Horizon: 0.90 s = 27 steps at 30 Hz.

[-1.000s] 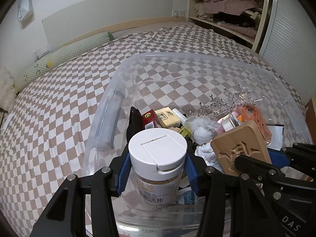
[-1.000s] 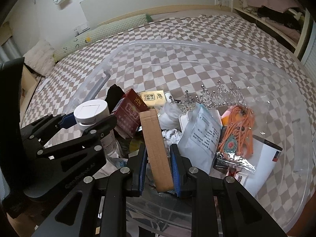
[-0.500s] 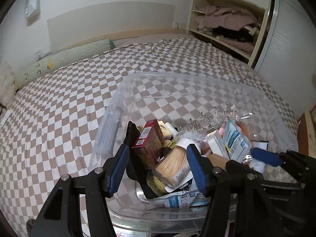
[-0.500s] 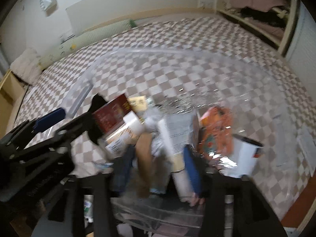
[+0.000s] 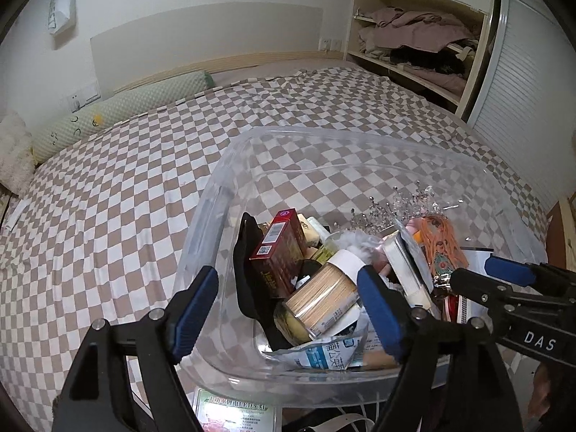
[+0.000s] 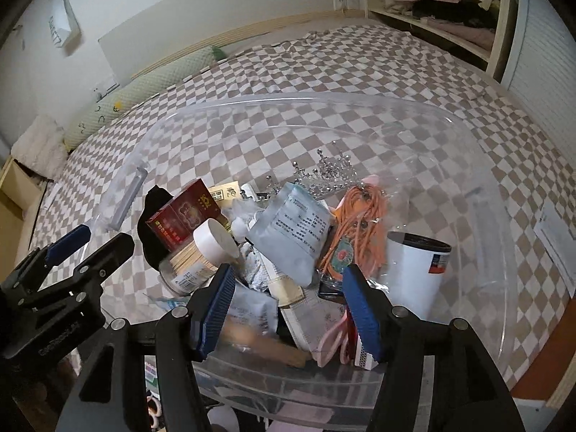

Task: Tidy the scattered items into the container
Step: 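Withdraw both open grippers up out of the container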

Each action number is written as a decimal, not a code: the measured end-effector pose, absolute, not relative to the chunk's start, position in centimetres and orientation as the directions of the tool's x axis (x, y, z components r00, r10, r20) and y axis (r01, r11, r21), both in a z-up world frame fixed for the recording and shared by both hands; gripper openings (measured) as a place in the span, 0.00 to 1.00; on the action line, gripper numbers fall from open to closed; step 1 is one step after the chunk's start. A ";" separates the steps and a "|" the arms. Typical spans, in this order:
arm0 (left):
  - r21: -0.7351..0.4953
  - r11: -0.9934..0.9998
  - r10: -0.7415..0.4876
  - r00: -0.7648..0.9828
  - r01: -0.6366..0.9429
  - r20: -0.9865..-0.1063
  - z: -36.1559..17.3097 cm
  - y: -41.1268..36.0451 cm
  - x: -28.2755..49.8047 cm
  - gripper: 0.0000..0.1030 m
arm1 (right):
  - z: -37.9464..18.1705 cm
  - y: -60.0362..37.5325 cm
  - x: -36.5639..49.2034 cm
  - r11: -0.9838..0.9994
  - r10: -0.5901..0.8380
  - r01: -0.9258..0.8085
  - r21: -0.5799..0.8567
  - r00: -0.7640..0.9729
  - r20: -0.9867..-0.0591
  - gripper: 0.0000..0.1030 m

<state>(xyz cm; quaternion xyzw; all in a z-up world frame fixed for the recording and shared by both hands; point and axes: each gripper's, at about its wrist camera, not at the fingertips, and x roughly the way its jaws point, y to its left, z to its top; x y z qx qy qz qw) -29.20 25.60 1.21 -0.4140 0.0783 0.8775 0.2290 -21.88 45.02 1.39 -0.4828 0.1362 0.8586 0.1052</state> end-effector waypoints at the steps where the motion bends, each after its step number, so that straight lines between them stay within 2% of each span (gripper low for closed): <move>1: -0.050 -0.883 0.336 -0.554 -0.467 -0.762 1.3 25.6 -29.2 0.84 | 1.5 45.1 -21.8 -0.941 0.049 -0.312 0.133 -0.512 -0.857 0.61; 3: -0.043 -0.882 0.334 -0.558 -0.469 -0.759 1.4 25.6 -29.0 0.87 | 1.4 45.3 -21.6 -0.940 0.049 -0.313 0.133 -0.511 -0.858 0.61; 12: -0.033 -0.874 0.338 -0.556 -0.486 -0.760 1.4 25.5 -28.3 0.88 | 1.3 46.0 -21.1 -0.938 0.070 -0.326 0.115 -0.506 -0.860 0.61; 14: -0.032 -0.871 0.339 -0.553 -0.490 -0.761 1.4 25.4 -28.5 0.96 | 1.3 46.1 -20.8 -0.937 0.080 -0.332 0.110 -0.510 -0.856 0.61; 15: -0.031 -0.867 0.343 -0.550 -0.497 -0.761 1.4 25.1 -28.9 1.00 | 1.3 46.2 -20.7 -0.935 0.093 -0.338 0.104 -0.517 -0.851 0.65; 16: -0.029 -0.865 0.344 -0.550 -0.500 -0.761 1.5 25.0 -29.0 1.00 | 1.2 46.3 -20.6 -0.934 0.106 -0.345 0.097 -0.523 -0.846 0.85; 17: -0.028 -0.865 0.343 -0.550 -0.500 -0.761 1.4 25.0 -29.0 1.00 | 1.2 46.4 -20.5 -0.932 0.118 -0.352 0.091 -0.530 -0.840 1.00; 27: -0.068 -0.878 0.353 -0.545 -0.474 -0.760 1.6 24.4 -28.8 1.00 | 0.0 46.9 -20.2 -0.923 0.171 -0.381 0.054 -0.533 -0.829 1.00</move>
